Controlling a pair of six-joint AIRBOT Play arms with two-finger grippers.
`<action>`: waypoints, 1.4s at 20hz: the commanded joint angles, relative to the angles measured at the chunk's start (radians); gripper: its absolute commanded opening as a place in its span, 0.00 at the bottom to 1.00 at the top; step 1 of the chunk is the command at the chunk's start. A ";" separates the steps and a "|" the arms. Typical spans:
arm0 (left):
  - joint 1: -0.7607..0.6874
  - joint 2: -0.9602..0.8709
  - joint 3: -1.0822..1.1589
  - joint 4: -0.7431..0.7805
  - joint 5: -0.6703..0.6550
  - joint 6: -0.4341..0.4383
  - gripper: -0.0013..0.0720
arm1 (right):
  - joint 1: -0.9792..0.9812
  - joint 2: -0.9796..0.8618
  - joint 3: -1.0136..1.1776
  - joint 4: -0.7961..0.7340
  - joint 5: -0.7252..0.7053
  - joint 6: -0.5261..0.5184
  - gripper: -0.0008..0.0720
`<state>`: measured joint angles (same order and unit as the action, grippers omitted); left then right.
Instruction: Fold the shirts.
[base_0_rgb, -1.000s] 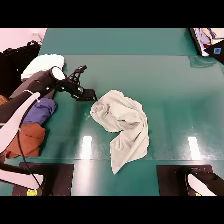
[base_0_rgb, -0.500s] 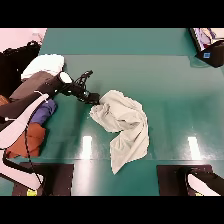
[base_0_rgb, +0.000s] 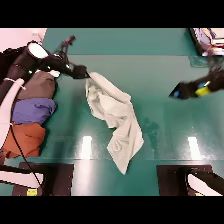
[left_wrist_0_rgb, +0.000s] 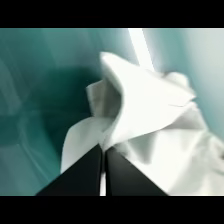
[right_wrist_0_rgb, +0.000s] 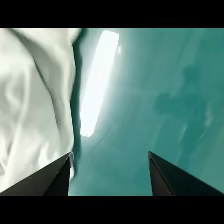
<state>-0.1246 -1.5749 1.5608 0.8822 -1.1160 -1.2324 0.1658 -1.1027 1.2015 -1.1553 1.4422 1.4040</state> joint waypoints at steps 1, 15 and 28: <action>0.026 0.028 0.071 0.003 -0.028 0.002 0.05 | 0.014 -0.003 -0.343 0.200 -0.130 -0.011 0.76; 0.026 0.024 0.068 0.010 -0.074 -0.020 0.05 | 0.362 -0.327 -0.377 0.290 -0.351 -0.131 0.08; 0.026 0.499 0.377 0.157 -0.053 -0.076 0.05 | 0.010 0.196 0.200 0.003 -0.276 -0.050 0.03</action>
<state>-0.0994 -1.2034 1.8606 1.0218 -1.1751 -1.3048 0.2615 -1.0218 1.2556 -1.1290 1.1561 1.3487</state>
